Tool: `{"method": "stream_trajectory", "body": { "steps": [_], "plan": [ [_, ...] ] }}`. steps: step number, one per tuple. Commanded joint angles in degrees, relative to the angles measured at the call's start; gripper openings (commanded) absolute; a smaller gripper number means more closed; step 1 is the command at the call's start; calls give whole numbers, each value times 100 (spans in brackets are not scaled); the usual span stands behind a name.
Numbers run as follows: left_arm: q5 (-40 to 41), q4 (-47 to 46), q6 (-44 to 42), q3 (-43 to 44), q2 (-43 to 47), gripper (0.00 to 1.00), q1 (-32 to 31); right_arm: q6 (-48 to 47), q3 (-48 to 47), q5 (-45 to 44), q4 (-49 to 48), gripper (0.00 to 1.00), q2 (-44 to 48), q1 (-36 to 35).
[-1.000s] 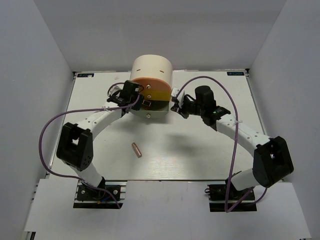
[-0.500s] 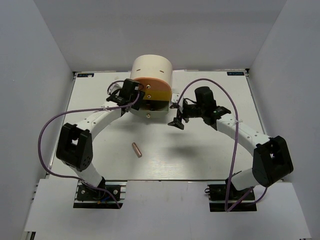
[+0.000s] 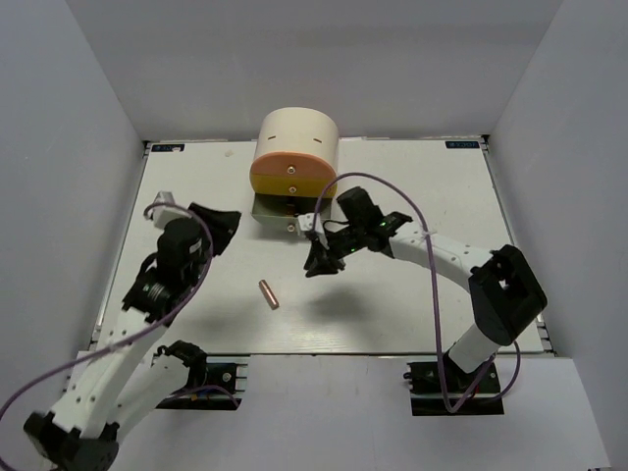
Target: Organize the makeup
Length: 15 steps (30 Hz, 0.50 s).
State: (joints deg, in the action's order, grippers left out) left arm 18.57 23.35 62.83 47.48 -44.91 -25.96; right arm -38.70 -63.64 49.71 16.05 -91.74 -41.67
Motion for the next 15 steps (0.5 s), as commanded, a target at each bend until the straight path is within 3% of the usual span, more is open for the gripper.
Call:
{"method": "stream_trajectory", "body": {
  "steps": [1,6,10,15],
  "plan": [
    [226,1213,-44,-432,832,52,20,1290,-27,-696,-804,31,-194,-691],
    [489,2092,186,-460,1843,52,20,2900,-271,-2162,-1798,36,-791,-1501],
    [604,2603,168,-188,1959,52,20,4051,-972,-3028,-1440,42,-1582,-1835],
    [648,3104,160,112,1950,53,-32,4528,-1651,-4027,-1184,46,-2373,-2125]
  ]
}}
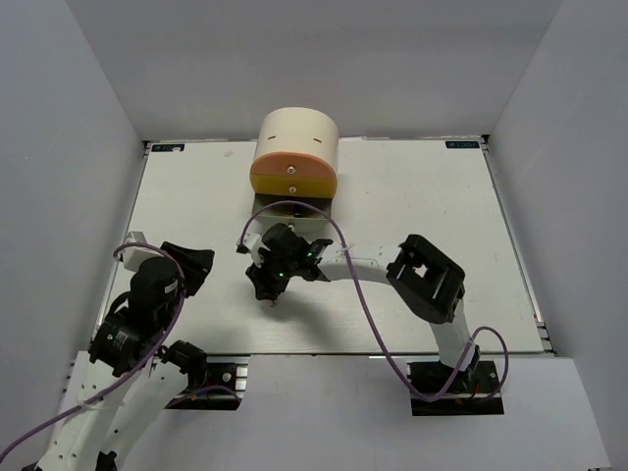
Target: Organize the makeup
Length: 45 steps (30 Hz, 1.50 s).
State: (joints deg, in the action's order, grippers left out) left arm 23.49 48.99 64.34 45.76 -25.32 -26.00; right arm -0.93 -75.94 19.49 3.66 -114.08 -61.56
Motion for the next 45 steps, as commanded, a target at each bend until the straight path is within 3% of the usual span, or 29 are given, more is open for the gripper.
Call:
{"method": "stream_trajectory", "body": {
  "steps": [1,6,10,15,22,24,25,26,27,29,30,33,35,37,41,44,45],
  "plan": [
    [139,576,9,337,18,53,-28,769,-500,-1226,73,46,-210,-189],
    [156,848,-18,443,168,53,-28,577,-694,-2412,82,44,-509,-515],
    [165,937,-35,425,317,54,-28,348,-449,-2809,-14,45,-527,-716],
    [165,910,-105,364,379,54,-28,234,-193,-2574,-164,47,-282,-779],
    [-150,604,-281,109,344,56,-28,-72,-684,-1203,178,44,-97,-787],
    [-291,515,-491,30,282,56,-28,-232,-895,-1105,363,34,-1,-770],
    [-449,376,-614,30,273,56,-28,-319,-905,-1174,363,12,70,-744],
    [-546,279,-876,21,239,54,-28,-355,-905,-1349,355,2,114,-735],
    [-625,182,-1009,12,256,52,-28,-390,-914,-1534,381,0,236,-691],
    [-880,-169,-1316,-23,317,45,-28,-434,-879,-2192,372,0,377,-594],
    [-994,-319,-1431,-110,422,35,-28,-521,-844,-2212,329,0,535,-533],
    [-1495,-1344,-1714,-487,642,17,-28,-715,-808,-2300,398,0,817,-121],
    [-1978,-1742,-1775,-690,625,12,-28,-742,-756,-2318,433,0,1045,117],
    [-2338,-2364,-1802,-979,355,4,-28,-733,-633,-2440,451,0,1186,372],
    [-3611,-3027,-1784,-1148,-963,2,-28,-707,-352,-2607,574,0,1642,1047],
    [-3939,-3054,-1828,-841,-2356,17,-81,-654,-255,-2468,662,3,1967,1469],
    [-4018,-3001,-1837,-736,-2659,26,-81,-628,-246,-2432,662,16,2038,1680]
  ]
}}
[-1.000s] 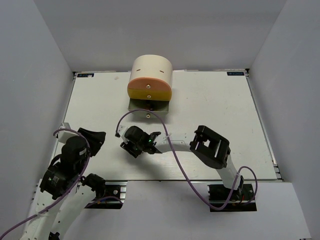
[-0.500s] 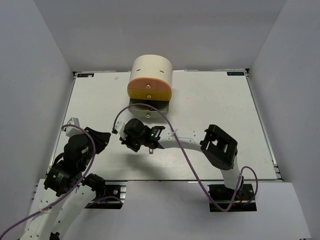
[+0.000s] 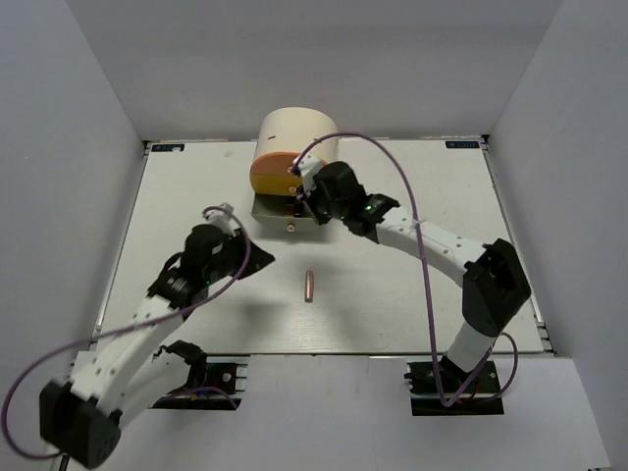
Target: Organize the makeup
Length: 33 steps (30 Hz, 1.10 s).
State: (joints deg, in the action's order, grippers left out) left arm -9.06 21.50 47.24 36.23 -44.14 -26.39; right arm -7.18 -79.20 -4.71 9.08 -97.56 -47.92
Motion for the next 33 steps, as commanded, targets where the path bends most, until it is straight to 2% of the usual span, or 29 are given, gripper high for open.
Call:
{"method": "stream_trajectory", "body": {
  "steps": [1,2,4,5,6,8,10,22,28,33],
  "plan": [
    [-781,-225,-110,392,-1085,41,-41,15,80,57,146,38,448,519],
    [-790,-225,-110,481,-1601,47,-41,41,71,110,164,47,553,625],
    [-642,-67,-49,709,-2044,57,-94,137,1,338,208,57,641,1003],
    [-571,-14,-22,945,-2237,64,-94,181,-25,409,243,57,720,1091],
    [-370,143,21,1078,-2605,66,-181,208,-43,409,235,57,764,1179],
    [-246,284,92,1315,-2976,67,-313,340,-52,638,243,48,835,1443],
    [-36,513,171,1720,-3530,68,-532,454,-43,760,243,45,896,1680],
    [1143,2147,294,3978,-5937,69,-1913,885,361,1042,-108,44,1099,2471],
    [1512,2833,277,4892,-6642,69,-2423,1017,511,1253,-222,44,1125,2709],
    [1723,3150,303,5157,-7064,68,-2651,1078,625,1359,-249,44,1177,2867]
  ]
}}
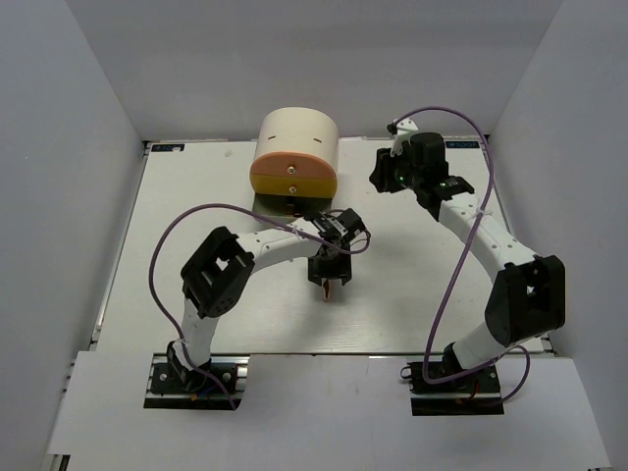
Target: Organize the makeup
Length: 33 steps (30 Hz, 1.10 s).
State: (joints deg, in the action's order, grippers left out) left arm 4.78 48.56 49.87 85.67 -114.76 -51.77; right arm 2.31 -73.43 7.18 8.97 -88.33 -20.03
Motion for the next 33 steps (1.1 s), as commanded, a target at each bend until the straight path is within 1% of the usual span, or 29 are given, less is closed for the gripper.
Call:
{"method": "stream_trajectory", "body": {
  "steps": [1,7,10,11,13,14,15,18,21,22,25,26,28,29,31,32,33],
  "plan": [
    [375,453,41,231,-29,68,-114,138,48,187,-255,45,255,96],
    [515,480,49,126,-161,62,-228,217,188,275,-264,44,352,210],
    [603,453,58,73,-135,54,-228,244,250,319,-273,44,422,245],
    [630,462,58,47,-134,47,-228,253,267,328,-282,44,440,245],
    [665,444,58,11,-73,37,-228,253,311,337,-273,44,484,272],
    [700,427,58,-67,-29,26,-281,262,329,345,-282,44,510,272],
    [735,392,58,-111,110,22,-281,262,347,354,-291,44,536,289],
    [823,269,49,-348,366,15,-281,262,382,363,-291,44,580,307],
    [841,128,58,-577,665,12,-281,288,417,398,-291,44,607,307],
    [919,67,84,-578,979,11,-281,271,426,424,-282,44,642,307],
    [1025,-3,198,-586,1463,11,-115,244,435,433,-282,43,677,298],
    [1112,-13,399,-604,1883,11,-114,235,452,425,-282,44,695,298],
    [1551,-100,602,-648,2289,9,69,235,487,468,-282,42,712,324],
    [1675,-109,934,-674,2631,6,131,235,505,486,-291,40,704,307],
    [1912,-180,1304,-770,2897,6,341,253,514,538,-291,40,704,307],
    [1965,-171,1707,-806,3011,6,412,262,514,548,-326,40,712,307],
    [2070,-171,1919,-841,3177,4,474,270,514,556,-335,40,704,307]
  ]
}}
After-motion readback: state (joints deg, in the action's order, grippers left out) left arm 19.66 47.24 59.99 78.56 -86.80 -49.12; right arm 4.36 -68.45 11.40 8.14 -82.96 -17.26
